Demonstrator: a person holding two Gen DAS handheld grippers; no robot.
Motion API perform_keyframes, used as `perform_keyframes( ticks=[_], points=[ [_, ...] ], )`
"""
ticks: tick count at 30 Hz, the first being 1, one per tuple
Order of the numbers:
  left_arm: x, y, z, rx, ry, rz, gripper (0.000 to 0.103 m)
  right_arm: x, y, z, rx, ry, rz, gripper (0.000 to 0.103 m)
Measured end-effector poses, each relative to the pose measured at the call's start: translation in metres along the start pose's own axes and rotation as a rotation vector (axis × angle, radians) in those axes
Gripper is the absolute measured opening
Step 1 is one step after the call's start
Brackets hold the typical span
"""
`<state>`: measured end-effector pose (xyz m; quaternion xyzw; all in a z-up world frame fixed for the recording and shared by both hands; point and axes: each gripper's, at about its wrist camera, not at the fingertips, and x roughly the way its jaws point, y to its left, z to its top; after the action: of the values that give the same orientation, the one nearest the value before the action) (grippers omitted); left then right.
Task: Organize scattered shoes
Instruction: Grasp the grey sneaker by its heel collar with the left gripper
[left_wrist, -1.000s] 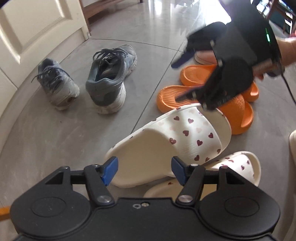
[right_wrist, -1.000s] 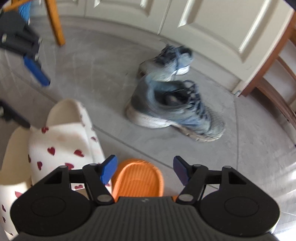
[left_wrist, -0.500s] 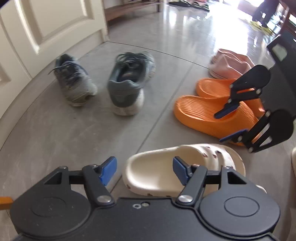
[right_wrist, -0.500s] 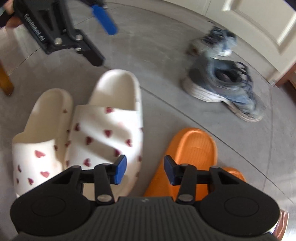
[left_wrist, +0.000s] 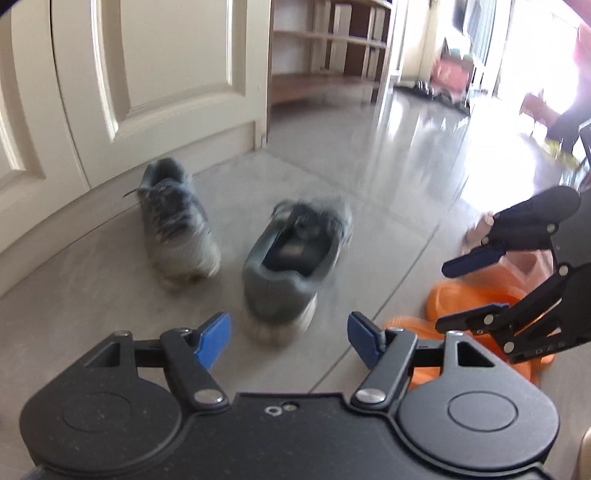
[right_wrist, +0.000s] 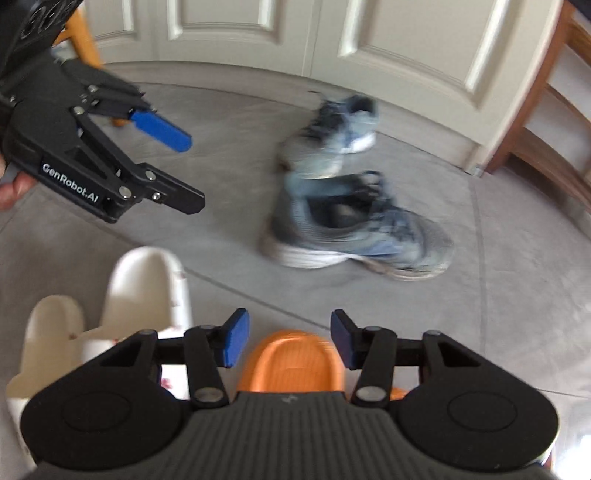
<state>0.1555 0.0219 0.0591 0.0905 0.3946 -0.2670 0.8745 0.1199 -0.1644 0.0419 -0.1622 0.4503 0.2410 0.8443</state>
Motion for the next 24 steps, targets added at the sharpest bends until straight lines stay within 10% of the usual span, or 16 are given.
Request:
perform_keyframes(
  ticks=[7,16,24],
  points=[
    [0.055,-0.013,0.020,0.014,-0.007,-0.042,0.066,-0.003,-0.043,0.007,0.091,0.073,-0.063,0.054],
    [0.093,-0.032,0.010,0.397,0.004,-0.023,0.059,-0.013,-0.051,0.012,0.064,0.121,-0.142,0.058],
    [0.135,-0.044,0.016,0.370,0.122,-0.027,0.023,-0.016,-0.043,-0.005,0.117,0.114,-0.114,0.058]
  ],
)
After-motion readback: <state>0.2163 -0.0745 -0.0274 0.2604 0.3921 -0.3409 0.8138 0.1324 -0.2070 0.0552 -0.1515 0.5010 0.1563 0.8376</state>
